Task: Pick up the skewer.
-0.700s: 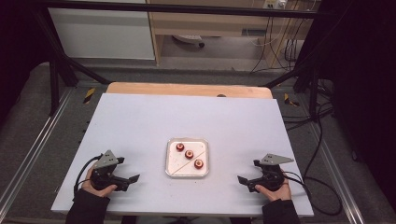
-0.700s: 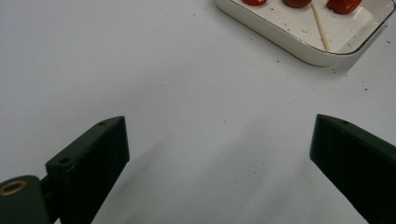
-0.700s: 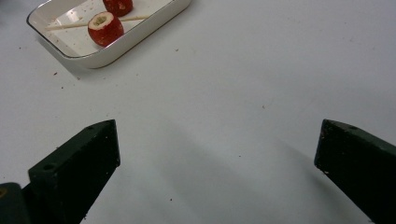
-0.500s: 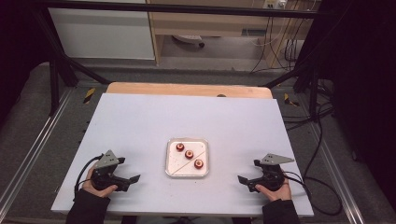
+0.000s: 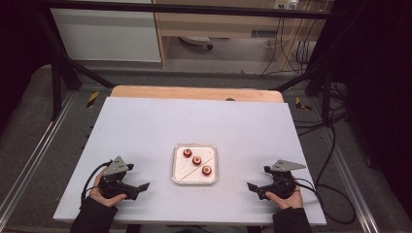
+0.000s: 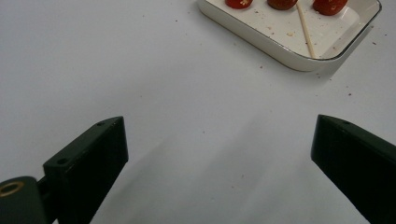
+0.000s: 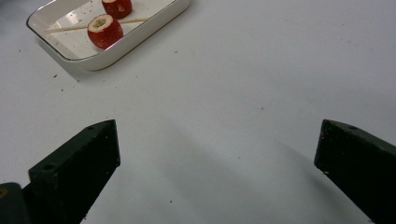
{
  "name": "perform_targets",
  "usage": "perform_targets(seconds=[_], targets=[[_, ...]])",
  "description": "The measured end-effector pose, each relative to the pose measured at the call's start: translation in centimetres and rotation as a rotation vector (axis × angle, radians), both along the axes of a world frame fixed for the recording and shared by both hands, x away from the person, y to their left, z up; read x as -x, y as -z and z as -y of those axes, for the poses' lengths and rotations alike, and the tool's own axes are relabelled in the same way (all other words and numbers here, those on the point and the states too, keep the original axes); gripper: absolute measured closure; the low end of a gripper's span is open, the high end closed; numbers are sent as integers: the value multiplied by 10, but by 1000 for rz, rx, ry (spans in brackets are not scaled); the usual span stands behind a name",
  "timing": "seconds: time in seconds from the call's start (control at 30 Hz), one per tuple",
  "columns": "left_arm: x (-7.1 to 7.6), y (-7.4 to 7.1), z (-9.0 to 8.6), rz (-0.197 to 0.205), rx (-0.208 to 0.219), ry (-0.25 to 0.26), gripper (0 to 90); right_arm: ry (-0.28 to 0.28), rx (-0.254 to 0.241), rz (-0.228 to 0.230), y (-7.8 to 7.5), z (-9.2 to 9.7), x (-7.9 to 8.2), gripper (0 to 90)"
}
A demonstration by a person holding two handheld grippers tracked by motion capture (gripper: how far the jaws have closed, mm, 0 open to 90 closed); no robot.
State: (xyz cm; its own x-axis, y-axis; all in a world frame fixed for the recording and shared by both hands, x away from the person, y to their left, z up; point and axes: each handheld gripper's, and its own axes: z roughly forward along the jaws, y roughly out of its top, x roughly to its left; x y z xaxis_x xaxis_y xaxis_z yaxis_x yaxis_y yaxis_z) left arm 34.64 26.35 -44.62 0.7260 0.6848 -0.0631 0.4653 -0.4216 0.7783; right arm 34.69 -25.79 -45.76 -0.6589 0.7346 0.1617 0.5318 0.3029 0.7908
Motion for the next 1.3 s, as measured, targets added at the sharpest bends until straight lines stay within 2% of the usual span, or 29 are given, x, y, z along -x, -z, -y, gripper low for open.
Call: perform_targets(seconds=[0.47,0.67,1.0,1.3], targets=[[0,-2,16,-13,0,3,44,2,9,-5,0,0,0,6],[-1,-6,30,-14,-4,17,44,-2,9,0,0,0,0,6],[-2,-11,51,-14,-33,51,45,1,11,-3,0,0,0,6],[-8,-21,74,-12,-48,73,49,0,11,-1,0,0,1,6]])
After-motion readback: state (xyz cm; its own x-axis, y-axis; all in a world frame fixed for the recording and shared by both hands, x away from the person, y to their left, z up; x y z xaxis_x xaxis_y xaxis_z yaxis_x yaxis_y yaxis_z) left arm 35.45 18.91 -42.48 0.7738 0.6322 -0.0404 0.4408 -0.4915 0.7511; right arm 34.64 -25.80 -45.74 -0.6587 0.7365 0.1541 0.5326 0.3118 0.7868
